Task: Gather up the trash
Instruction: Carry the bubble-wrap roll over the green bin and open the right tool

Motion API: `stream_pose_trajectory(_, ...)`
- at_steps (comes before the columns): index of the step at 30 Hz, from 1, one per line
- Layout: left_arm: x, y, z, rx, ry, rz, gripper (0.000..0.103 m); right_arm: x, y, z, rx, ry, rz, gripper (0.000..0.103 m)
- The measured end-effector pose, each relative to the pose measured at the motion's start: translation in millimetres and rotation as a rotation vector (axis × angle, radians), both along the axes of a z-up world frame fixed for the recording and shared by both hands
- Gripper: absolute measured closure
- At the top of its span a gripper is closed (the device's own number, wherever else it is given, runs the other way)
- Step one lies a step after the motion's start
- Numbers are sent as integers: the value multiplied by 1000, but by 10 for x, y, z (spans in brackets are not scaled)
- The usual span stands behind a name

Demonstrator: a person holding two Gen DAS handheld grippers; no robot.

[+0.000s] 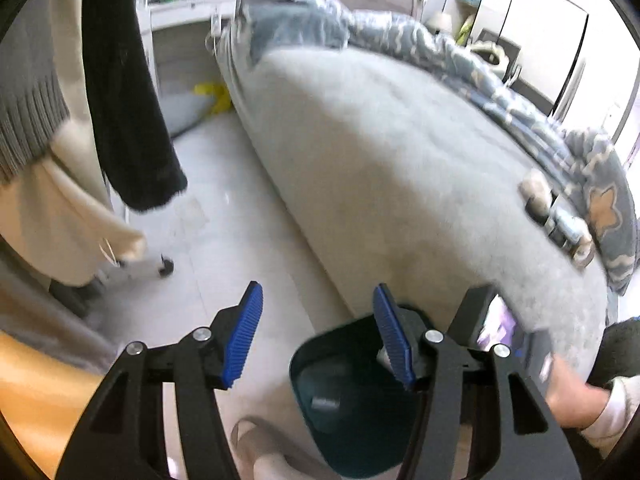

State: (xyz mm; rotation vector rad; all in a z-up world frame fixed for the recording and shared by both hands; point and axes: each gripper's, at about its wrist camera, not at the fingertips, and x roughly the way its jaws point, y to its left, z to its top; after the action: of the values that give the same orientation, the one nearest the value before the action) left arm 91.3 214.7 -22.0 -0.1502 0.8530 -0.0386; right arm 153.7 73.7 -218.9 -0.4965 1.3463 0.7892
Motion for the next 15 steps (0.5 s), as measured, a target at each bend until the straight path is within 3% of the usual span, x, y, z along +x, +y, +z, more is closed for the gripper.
stream_pose_trajectory(8, -84, -99, 391, -27, -153, -34, 44, -116, 30, 12, -13, -23, 29, 65)
stream_pose_trajectory(9, -96, -108, 441, -21, -176, -24, 44, -121, 27, 35, -7, -30, 30, 57)
stream_pose_trajectory(10, -98, -125, 507, -6, -205, -15, 44, -127, 27, 74, 0, -41, 32, 43)
stream_pose_trajectory(12, -110, -137, 594, -14, -248, -15, 40, -172, 54, 156, -4, -93, 65, 30)
stream_pose_trajectory(15, -95, -165, 706, -35, -299, -4, 36, -221, 96, 283, 28, -122, 106, 30)
